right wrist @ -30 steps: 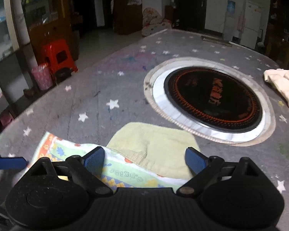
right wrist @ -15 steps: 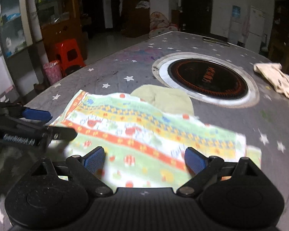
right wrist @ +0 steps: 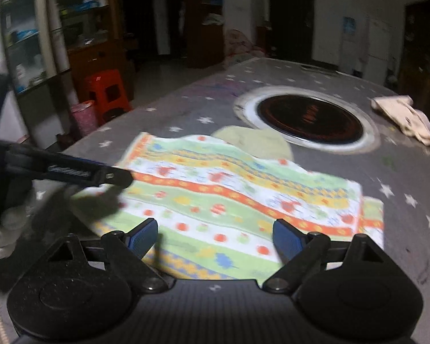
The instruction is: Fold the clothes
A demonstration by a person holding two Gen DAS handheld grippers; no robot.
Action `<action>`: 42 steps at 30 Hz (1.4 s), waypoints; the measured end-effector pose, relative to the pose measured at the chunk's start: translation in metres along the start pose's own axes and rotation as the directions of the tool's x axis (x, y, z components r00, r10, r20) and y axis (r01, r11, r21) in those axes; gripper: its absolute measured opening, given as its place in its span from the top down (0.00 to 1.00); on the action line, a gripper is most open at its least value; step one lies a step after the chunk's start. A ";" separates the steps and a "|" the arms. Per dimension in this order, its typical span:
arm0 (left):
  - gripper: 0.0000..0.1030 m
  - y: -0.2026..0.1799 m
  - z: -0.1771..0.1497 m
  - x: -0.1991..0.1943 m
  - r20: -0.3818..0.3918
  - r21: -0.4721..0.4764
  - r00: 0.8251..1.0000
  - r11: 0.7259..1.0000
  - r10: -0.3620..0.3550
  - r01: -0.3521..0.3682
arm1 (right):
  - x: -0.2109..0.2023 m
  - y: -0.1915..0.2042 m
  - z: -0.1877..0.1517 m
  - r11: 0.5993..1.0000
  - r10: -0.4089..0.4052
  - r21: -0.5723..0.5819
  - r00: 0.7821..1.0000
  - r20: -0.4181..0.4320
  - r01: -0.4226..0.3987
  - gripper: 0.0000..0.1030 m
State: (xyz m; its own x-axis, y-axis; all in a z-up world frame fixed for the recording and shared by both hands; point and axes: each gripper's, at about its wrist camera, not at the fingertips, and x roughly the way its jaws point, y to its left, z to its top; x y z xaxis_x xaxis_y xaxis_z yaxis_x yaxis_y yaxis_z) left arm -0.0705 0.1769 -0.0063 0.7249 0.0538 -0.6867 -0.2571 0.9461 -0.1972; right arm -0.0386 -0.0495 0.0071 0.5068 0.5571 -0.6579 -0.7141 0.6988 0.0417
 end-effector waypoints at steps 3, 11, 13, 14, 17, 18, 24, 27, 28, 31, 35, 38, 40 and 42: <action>0.53 0.007 0.000 -0.001 0.001 -0.017 1.000 0.999 -0.027 0.027 | -0.001 0.020 0.001 0.998 0.025 -0.059 1.000 -0.004 -0.026 0.17; 0.52 0.014 -0.002 -0.006 0.003 -0.027 0.998 0.998 -0.057 0.057 | -0.003 0.069 0.001 0.975 0.077 -0.205 0.996 -0.040 -0.084 0.21; 0.50 0.016 -0.001 -0.006 0.002 -0.040 0.998 0.997 -0.063 0.063 | -0.001 0.076 0.002 0.968 0.090 -0.230 0.995 -0.043 -0.097 0.22; 0.49 0.017 -0.001 -0.006 0.001 -0.041 0.998 0.997 -0.062 0.062 | 0.001 0.079 0.003 0.965 0.098 -0.240 0.994 -0.046 -0.106 0.25; 0.46 0.016 0.000 -0.005 -0.004 -0.037 0.998 0.998 -0.057 0.057 | 0.008 0.087 0.004 0.956 0.125 -0.262 0.990 -0.059 -0.136 0.27; 0.44 0.016 0.001 -0.005 -0.006 -0.036 0.998 0.998 -0.056 0.056 | 0.010 0.088 0.004 0.953 0.134 -0.266 0.989 -0.063 -0.146 0.28; 0.32 0.017 0.004 -0.004 -0.023 -0.037 0.998 0.998 -0.054 0.053 | 0.024 0.097 0.005 0.938 0.161 -0.298 0.984 -0.077 -0.177 0.37; 0.25 0.018 0.005 -0.005 -0.031 -0.045 0.998 0.998 -0.050 0.048 | 0.029 0.102 0.005 0.932 0.154 -0.320 0.985 -0.080 -0.172 0.39; 0.23 0.019 0.006 -0.004 -0.034 -0.050 0.998 0.998 -0.052 0.050 | 0.031 0.104 0.006 0.928 0.156 -0.330 0.984 -0.081 -0.174 0.39; 0.23 0.022 0.008 -0.004 -0.042 -0.072 0.997 0.996 -0.064 0.061 | 0.035 0.111 0.006 0.915 0.162 -0.361 0.983 -0.085 -0.182 0.45; 0.23 0.027 0.010 -0.005 -0.054 -0.101 0.995 0.992 -0.085 0.079 | 0.040 0.117 0.007 0.915 0.146 -0.368 0.986 -0.079 -0.165 0.58; 0.22 0.031 0.012 -0.005 -0.062 -0.124 0.993 0.988 -0.098 0.090 | 0.042 0.117 0.010 0.923 0.142 -0.351 0.987 -0.073 -0.158 0.75; 0.22 0.034 0.013 -0.006 -0.065 -0.154 0.992 0.983 -0.109 0.098 | 0.040 0.107 0.016 0.942 0.169 -0.283 0.983 -0.070 -0.182 0.82; 0.22 0.038 0.014 -0.005 -0.065 -0.206 0.991 0.973 -0.120 0.104 | 0.038 0.094 0.022 0.955 0.210 -0.199 0.975 -0.066 -0.220 0.86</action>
State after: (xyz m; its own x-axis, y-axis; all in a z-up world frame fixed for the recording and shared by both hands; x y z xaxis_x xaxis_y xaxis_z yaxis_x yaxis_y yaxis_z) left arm -0.0750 0.2172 0.0001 0.7071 -0.0806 -0.7025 -0.3064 0.8604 -0.4072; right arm -0.0761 0.0471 0.0027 0.3121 0.6608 -0.6826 -0.8893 0.4560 0.0347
